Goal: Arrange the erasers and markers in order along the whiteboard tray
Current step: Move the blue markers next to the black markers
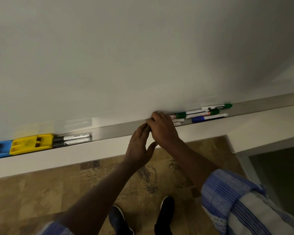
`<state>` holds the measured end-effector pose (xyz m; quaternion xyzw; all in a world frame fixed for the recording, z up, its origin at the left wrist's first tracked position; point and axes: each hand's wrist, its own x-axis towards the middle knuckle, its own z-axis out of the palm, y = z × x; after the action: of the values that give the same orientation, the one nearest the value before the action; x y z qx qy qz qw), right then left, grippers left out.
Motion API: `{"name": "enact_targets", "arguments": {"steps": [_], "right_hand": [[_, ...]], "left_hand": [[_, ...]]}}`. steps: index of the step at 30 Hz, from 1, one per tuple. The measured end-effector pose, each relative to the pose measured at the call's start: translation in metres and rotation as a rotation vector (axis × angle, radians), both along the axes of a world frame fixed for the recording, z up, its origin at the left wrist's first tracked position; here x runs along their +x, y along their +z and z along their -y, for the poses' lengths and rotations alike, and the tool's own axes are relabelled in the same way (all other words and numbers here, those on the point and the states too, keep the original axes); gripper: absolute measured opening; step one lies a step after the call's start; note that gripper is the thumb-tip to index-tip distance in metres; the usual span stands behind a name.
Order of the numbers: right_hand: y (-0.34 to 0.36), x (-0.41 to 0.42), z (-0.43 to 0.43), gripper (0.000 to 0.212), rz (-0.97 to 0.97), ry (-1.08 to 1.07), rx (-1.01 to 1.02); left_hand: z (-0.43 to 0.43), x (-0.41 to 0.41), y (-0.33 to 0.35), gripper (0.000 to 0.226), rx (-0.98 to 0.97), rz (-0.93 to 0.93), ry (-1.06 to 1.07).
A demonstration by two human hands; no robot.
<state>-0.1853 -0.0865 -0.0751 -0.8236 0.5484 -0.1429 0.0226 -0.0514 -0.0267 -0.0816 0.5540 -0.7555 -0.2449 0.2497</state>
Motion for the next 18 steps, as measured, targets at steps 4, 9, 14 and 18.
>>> {"name": "enact_targets", "arguments": {"steps": [4, 9, 14, 18], "right_hand": [[0.0, -0.002, 0.005, 0.006, 0.043, 0.05, -0.013], [0.005, -0.015, 0.004, 0.012, 0.071, 0.004, -0.029], [0.007, -0.047, 0.002, 0.015, 0.022, -0.139, 0.004], [0.006, -0.057, 0.004, 0.017, -0.014, -0.083, 0.029]], "left_hand": [[-0.006, -0.005, 0.001, 0.068, 0.014, -0.002, 0.062], [-0.009, -0.003, -0.006, 0.069, 0.039, 0.188, 0.049], [-0.001, -0.005, -0.007, 0.071, 0.059, 0.276, 0.055], [0.007, -0.009, -0.005, 0.073, 0.029, 0.26, 0.034]]}}
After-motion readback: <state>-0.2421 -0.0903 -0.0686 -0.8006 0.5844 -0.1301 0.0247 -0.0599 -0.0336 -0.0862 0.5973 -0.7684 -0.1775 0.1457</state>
